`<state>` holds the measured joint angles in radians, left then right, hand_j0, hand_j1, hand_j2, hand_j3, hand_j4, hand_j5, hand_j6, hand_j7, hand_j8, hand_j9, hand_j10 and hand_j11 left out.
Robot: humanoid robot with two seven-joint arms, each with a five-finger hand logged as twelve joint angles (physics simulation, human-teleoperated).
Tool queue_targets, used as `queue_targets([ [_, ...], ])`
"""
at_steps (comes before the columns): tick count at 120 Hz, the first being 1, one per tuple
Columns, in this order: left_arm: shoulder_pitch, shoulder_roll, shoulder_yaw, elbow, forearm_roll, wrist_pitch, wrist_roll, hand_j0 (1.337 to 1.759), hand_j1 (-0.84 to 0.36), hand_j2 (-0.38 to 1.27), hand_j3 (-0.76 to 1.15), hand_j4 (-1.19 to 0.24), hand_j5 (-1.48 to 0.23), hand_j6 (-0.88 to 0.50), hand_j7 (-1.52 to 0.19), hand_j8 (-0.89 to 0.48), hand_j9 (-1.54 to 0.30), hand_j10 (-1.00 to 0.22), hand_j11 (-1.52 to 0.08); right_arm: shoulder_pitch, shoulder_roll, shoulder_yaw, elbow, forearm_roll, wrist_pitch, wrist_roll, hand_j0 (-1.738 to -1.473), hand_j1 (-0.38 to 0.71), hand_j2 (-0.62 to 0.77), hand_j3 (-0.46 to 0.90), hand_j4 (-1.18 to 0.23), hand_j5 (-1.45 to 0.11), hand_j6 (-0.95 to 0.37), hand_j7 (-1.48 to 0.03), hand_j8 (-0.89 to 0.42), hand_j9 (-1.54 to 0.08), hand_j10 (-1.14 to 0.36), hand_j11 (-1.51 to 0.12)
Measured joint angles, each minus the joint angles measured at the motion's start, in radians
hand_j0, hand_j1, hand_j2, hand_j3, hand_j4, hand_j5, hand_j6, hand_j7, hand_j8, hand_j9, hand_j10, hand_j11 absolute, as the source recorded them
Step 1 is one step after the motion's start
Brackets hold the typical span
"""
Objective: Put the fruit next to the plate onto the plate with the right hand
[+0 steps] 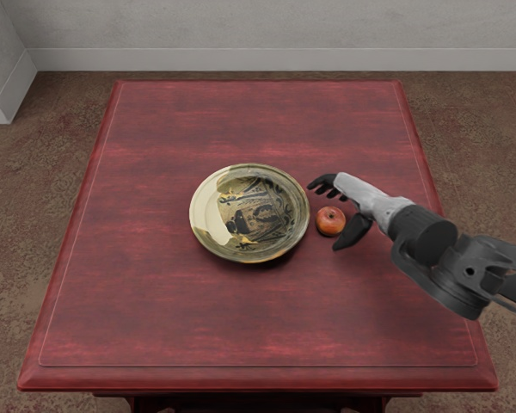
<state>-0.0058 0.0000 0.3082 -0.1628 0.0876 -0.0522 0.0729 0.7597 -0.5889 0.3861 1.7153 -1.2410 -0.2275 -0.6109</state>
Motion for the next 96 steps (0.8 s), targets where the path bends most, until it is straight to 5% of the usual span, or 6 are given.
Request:
queue_targets([
  [96, 0.0, 0.0, 0.0, 0.0, 0.0, 0.0, 0.0, 1.658, 0.06, 0.05, 0.0, -0.24, -0.32, -0.24, -0.32, -0.24, -0.32, -0.24, -0.32, -0.069, 0.07, -0.001, -0.081, -0.109, -0.078, 0.0, -1.658, 0.08, -0.07, 0.0, -0.36, -0.47, -0.36, -0.47, -0.36, -0.47, -0.36, -0.47],
])
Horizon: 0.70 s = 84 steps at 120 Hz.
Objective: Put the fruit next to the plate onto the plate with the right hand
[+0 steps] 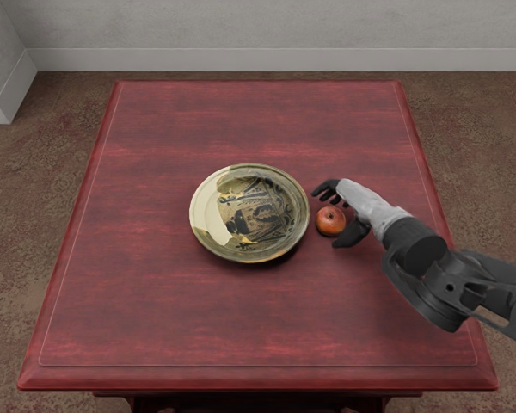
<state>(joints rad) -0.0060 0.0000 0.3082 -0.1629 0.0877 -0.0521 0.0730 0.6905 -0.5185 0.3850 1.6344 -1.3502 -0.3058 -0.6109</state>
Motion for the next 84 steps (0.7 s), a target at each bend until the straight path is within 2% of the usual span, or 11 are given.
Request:
queue_targets([
  [17, 0.001, 0.0, 0.0, 0.0, 0.0, 0.0, 0.0, 1.658, 0.06, 0.05, 0.0, -0.24, -0.32, -0.24, -0.32, -0.24, -0.32, -0.24, -0.32, -0.006, 0.002, 0.0, -0.01, -0.001, -0.005, 0.0, -1.658, 0.14, -0.08, 0.0, -0.41, -0.53, -0.41, -0.53, -0.41, -0.53, -0.41, -0.53],
  [33, 0.001, 0.0, 0.0, 0.0, 0.0, 0.0, 0.0, 1.658, 0.06, 0.05, 0.0, -0.24, -0.32, -0.24, -0.32, -0.24, -0.32, -0.24, -0.32, -0.008, 0.003, 0.0, -0.012, -0.001, -0.007, 0.0, -1.658, 0.24, -0.08, 0.0, -0.5, -0.64, -0.47, -0.64, -0.46, -0.64, -0.5, -0.64],
  [46, 0.001, 0.0, 0.0, 0.0, 0.0, 0.0, 0.0, 1.658, 0.06, 0.05, 0.0, -0.24, -0.32, -0.24, -0.32, -0.24, -0.32, -0.24, -0.32, -0.009, 0.015, 0.0, -0.02, -0.002, -0.006, 0.0, -1.655, 0.32, -0.03, 0.0, -0.56, -0.72, -0.4, -0.72, -0.4, -0.72, -0.55, -0.72],
  [57, 0.001, 0.0, 0.0, 0.0, 0.0, 0.0, 0.0, 1.658, 0.06, 0.05, 0.0, -0.24, -0.32, -0.24, -0.32, -0.24, -0.32, -0.24, -0.32, -0.009, 0.031, 0.001, -0.036, -0.006, -0.006, -0.001, -1.65, 0.43, 0.2, 0.0, -0.6, -0.75, -0.35, -0.76, -0.35, -0.78, -0.58, -0.78],
  [59, 0.001, 0.0, 0.0, 0.0, 0.0, 0.0, 0.0, 1.658, 0.06, 0.05, 0.0, -0.24, -0.32, -0.24, -0.32, -0.24, -0.32, -0.24, -0.32, -0.009, 0.033, 0.001, -0.038, -0.007, -0.006, -0.001, -1.649, 0.44, 0.24, 0.0, -0.6, -0.75, -0.34, -0.76, -0.35, -0.78, -0.59, -0.78],
  [84, 0.0, 0.0, 0.0, 0.0, 0.0, 0.0, 0.0, 1.658, 0.06, 0.05, 0.0, -0.24, -0.32, -0.24, -0.32, -0.24, -0.32, -0.24, -0.32, -0.009, 0.041, 0.003, -0.056, -0.009, -0.006, 0.0, -1.647, 0.34, 0.15, 0.0, -0.66, -0.79, -0.39, -0.82, -0.36, -0.84, -0.63, -0.84],
])
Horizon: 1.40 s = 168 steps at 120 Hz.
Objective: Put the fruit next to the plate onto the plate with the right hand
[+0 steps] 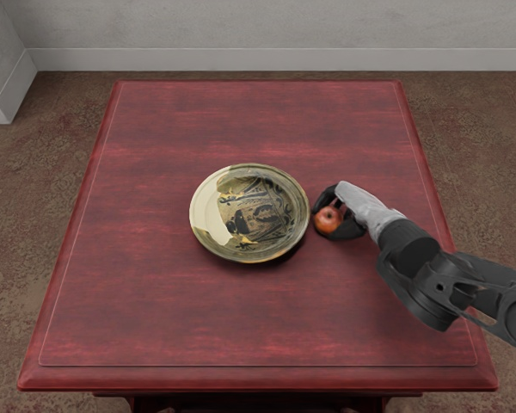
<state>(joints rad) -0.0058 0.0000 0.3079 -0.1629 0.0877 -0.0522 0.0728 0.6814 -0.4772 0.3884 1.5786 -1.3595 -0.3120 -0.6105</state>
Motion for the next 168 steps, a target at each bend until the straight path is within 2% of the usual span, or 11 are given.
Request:
queue_targets([
  [12, 0.001, 0.0, 0.0, 0.0, 0.0, 0.0, 0.0, 1.658, 0.06, 0.05, 0.0, -0.24, -0.32, -0.24, -0.32, -0.24, -0.32, -0.24, -0.32, 0.0, 0.001, 0.001, -0.008, 0.002, -0.001, 0.001, -1.647, 0.31, 0.14, 0.0, -0.68, -0.81, -0.42, -0.84, -0.4, -0.85, -0.65, -0.86],
  [35, 0.0, 0.0, 0.0, 0.0, 0.0, 0.0, 0.0, 1.658, 0.06, 0.05, 0.0, -0.24, -0.32, -0.24, -0.32, -0.24, -0.32, -0.24, -0.32, 0.006, -0.002, 0.019, -0.012, 0.02, 0.0, 0.0, -1.652, 0.28, 0.3, 0.0, -0.69, -0.88, -0.49, -0.89, -0.49, -0.91, -0.67, -0.91],
  [112, 0.001, 0.0, 0.0, 0.0, 0.0, 0.0, 0.0, 1.658, 0.06, 0.05, 0.0, -0.24, -0.32, -0.24, -0.32, -0.24, -0.32, -0.24, -0.32, 0.011, -0.006, 0.202, 0.0, 0.058, -0.007, 0.0, -1.657, 0.29, 0.43, 0.0, -0.71, -0.96, -0.5, -0.94, -0.5, -0.97, -0.7, -0.98],
  [168, 0.001, 0.0, 0.0, 0.0, 0.0, 0.0, 0.001, 1.658, 0.06, 0.05, 0.0, -0.24, -0.32, -0.24, -0.32, -0.24, -0.32, -0.24, -0.32, 0.043, 0.151, 0.233, 0.019, 0.066, -0.006, 0.0, -1.658, 0.32, 0.49, 0.0, -0.71, -0.98, -0.49, -0.95, -0.49, -0.98, -0.71, -0.99],
])
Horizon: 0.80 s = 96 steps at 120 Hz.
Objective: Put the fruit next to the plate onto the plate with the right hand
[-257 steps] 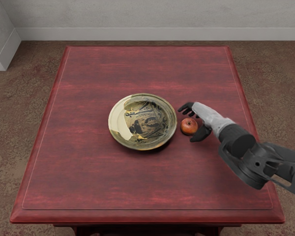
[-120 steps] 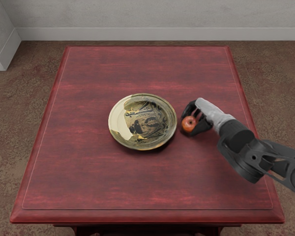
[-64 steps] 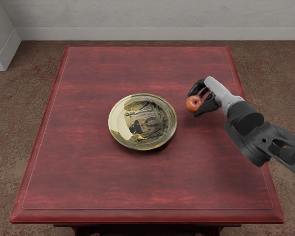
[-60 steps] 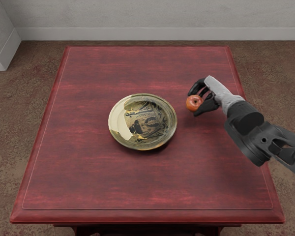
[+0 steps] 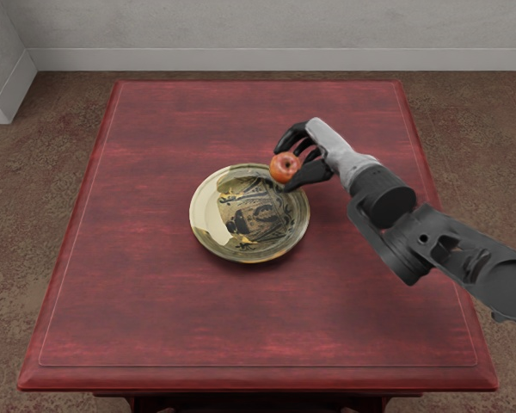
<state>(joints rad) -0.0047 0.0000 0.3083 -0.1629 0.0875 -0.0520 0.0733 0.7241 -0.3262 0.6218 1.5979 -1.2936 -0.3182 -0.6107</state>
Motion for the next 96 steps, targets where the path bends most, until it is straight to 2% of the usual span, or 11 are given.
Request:
queue_targets([
  [25, -0.001, 0.0, 0.0, 0.0, 0.0, 0.0, 0.0, 1.658, 0.06, 0.05, 0.0, -0.24, -0.32, -0.24, -0.32, -0.24, -0.32, -0.24, -0.32, 0.005, 0.064, -0.006, 0.0, 0.002, 0.003, 0.0, -1.658, 0.34, 0.51, 0.0, -0.7, -0.99, -0.48, -0.95, -0.47, -0.98, -0.71, -0.98],
  [36, -0.001, 0.0, 0.0, 0.0, 0.0, 0.0, 0.0, 1.658, 0.06, 0.05, 0.0, -0.24, -0.32, -0.24, -0.32, -0.24, -0.32, -0.24, -0.32, 0.004, 0.079, -0.01, 0.0, 0.0, 0.003, 0.0, -1.658, 0.32, 0.48, 0.0, -0.71, -0.98, -0.48, -0.95, -0.48, -0.98, -0.71, -0.98],
  [96, 0.0, 0.0, 0.0, 0.0, 0.0, 0.0, 0.0, 1.658, 0.06, 0.05, 0.0, -0.24, -0.32, -0.24, -0.32, -0.24, -0.32, -0.24, -0.32, -0.085, 0.091, -0.022, -0.039, -0.002, 0.001, 0.0, -1.657, 0.29, 0.43, 0.0, -0.72, -0.97, -0.49, -0.95, -0.5, -0.97, -0.71, -0.98],
])
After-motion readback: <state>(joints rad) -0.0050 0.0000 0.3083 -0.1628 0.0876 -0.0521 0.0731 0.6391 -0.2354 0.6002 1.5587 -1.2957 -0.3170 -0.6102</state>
